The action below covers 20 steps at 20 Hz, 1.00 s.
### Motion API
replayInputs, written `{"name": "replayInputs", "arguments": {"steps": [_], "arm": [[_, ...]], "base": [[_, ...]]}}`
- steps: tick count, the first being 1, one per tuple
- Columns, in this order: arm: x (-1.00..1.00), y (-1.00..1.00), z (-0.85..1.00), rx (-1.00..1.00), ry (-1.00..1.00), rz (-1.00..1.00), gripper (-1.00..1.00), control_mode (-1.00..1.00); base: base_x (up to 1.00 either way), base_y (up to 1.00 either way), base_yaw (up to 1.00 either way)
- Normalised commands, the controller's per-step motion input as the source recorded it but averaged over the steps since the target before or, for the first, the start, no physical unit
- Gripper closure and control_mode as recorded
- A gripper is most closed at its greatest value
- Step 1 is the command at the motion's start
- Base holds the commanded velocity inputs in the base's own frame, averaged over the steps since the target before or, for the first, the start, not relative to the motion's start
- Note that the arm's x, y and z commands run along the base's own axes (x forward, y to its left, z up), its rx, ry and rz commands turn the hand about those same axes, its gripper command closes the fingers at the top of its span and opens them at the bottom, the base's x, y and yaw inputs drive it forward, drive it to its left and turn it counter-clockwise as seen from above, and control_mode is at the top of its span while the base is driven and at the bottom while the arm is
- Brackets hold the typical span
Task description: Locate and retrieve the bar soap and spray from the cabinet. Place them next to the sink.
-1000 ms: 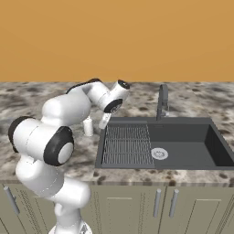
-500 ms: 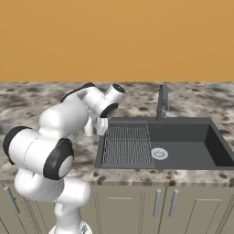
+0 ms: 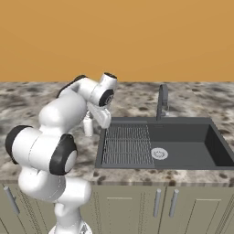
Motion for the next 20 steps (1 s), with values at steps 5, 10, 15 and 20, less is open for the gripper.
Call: {"name": "replayInputs", "arguments": {"steps": [5, 10, 15, 20], "arm": [[-0.24, -0.02, 0.0, -0.04, -0.34, 0.31, -1.0, -1.0], [-0.49, -0.01, 0.27, -0.07, -0.28, 0.23, -1.0, -1.0], [-0.52, 0.08, 0.38, -0.15, -0.16, 0.26, -1.0, -1.0], [-0.59, -0.01, 0.27, -0.11, -0.21, 0.25, -1.0, -1.0]], "base": [[0.0, 0.0, 0.0], [0.0, 0.0, 0.0], [0.0, 0.0, 0.0], [0.0, 0.0, 0.0]]}}
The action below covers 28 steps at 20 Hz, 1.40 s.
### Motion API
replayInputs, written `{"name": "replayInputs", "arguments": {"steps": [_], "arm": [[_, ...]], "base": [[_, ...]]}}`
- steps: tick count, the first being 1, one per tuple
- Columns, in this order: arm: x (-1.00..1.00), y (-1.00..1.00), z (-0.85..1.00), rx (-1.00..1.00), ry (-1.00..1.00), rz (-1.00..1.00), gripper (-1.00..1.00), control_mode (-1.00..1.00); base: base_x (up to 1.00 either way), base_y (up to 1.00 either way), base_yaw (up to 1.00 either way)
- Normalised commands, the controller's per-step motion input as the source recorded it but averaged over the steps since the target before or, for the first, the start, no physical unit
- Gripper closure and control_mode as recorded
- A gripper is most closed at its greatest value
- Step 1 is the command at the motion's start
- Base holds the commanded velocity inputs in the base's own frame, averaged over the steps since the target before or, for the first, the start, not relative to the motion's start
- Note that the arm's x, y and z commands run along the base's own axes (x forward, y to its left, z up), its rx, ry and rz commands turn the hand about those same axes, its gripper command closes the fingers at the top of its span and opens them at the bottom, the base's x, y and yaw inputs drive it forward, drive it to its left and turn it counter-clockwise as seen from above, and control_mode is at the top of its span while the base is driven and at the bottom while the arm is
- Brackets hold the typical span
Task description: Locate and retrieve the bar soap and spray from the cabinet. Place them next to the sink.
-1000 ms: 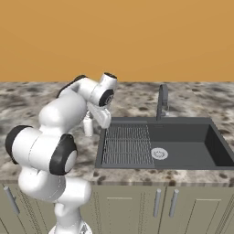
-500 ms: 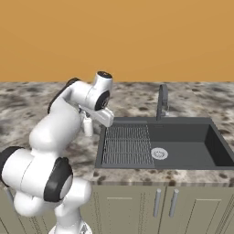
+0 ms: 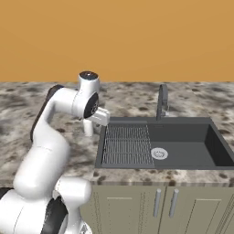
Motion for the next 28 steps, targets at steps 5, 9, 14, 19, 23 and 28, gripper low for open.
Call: {"name": "replayInputs", "arguments": {"steps": [5, 9, 14, 19, 23, 28], "arm": [[-0.67, -0.05, 0.26, -0.07, -0.24, 0.21, -1.0, -1.0], [-0.67, 0.01, 0.26, -0.06, -0.22, 0.2, -1.0, -1.0], [-0.43, 0.14, 0.24, -0.16, -0.07, 0.09, -1.0, -1.0], [0.0, 0.41, 0.03, -0.22, 0.24, -0.09, -1.0, -1.0], [-0.08, 0.01, 0.04, -0.12, 0.29, -0.16, -1.0, -1.0], [-0.44, -0.14, 0.0, 0.03, 0.07, -0.09, -1.0, -1.0]], "base": [[0.0, 0.0, 0.0], [0.0, 0.0, 0.0], [0.0, 0.0, 0.0], [0.0, 0.0, 0.0], [0.0, 0.0, 0.0], [0.0, 0.0, 0.0]]}}
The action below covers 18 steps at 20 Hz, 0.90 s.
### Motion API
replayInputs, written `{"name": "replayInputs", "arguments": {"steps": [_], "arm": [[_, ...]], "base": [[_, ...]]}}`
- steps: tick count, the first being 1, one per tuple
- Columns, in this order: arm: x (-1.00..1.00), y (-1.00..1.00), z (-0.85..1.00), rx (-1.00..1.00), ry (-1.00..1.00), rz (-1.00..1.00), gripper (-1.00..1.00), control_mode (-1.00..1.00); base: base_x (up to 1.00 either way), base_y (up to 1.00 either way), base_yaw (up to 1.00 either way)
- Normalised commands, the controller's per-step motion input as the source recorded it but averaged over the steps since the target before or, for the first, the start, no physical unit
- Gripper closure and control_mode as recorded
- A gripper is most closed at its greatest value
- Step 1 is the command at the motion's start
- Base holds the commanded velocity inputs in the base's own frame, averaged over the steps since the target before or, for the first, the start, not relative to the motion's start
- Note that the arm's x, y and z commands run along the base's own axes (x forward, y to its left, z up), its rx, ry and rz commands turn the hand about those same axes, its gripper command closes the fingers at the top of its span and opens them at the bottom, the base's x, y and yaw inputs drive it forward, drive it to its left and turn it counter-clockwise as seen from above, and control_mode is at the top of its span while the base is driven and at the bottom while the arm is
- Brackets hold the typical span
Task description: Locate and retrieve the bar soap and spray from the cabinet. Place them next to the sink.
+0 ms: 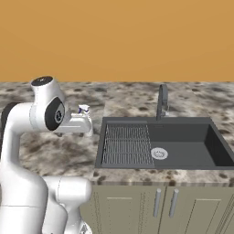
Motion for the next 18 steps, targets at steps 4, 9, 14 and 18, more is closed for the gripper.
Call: {"name": "replayInputs", "arguments": {"steps": [4, 9, 14, 18], "arm": [[-0.66, -0.07, 0.0, 0.03, -0.13, -0.03, -1.0, -1.0], [-0.09, 0.0, 0.0, 0.0, -0.01, 0.0, -1.0, -1.0], [0.0, 0.0, 0.0, 0.0, 0.0, 0.0, -1.0, -1.0], [0.0, 0.0, 0.0, 0.0, 0.0, 0.0, -1.0, 1.0]], "base": [[0.0, 0.0, 0.0], [0.0, 0.0, 0.0], [0.0, 0.0, 0.0], [0.0, 0.0, 0.0]]}}
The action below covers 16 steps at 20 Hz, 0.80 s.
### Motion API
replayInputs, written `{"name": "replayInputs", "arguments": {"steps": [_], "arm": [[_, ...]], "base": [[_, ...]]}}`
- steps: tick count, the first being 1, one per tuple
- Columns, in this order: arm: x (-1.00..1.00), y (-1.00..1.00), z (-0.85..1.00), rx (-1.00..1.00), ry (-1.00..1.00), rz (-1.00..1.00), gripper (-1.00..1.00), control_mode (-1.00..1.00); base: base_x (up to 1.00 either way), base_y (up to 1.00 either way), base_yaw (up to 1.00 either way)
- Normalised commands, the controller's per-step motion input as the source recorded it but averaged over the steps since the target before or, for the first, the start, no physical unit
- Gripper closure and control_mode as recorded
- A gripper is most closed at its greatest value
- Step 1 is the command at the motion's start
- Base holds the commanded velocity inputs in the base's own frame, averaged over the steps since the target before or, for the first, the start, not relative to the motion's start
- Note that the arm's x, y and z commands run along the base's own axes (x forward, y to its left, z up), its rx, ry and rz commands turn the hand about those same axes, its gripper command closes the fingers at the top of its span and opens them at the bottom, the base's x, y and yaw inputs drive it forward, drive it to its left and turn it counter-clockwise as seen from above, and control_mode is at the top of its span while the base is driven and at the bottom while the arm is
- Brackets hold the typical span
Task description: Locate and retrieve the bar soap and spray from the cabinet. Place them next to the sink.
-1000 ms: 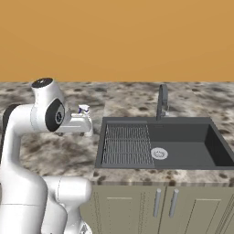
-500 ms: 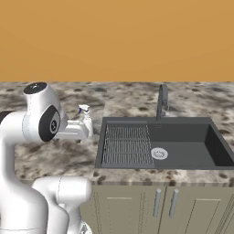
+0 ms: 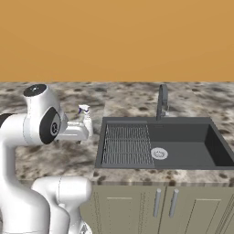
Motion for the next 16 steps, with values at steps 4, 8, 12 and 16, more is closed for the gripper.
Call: {"name": "replayInputs", "arguments": {"steps": [4, 8, 12, 16], "arm": [[0.0, 0.0, 0.0, 0.0, 0.0, 0.0, -1.0, 1.0], [0.0, 0.0, 0.0, 0.0, 0.0, 0.0, -1.0, 1.0], [0.0, 0.0, 0.0, 0.0, 0.0, 0.0, -1.0, 1.0], [0.0, 0.0, 0.0, 0.0, 0.0, 0.0, -1.0, 1.0]], "base": [[0.0, -0.02, -0.3], [0.0, 0.0, -0.49], [0.0, 0.0, -0.49], [0.0, 0.0, -0.49]]}}
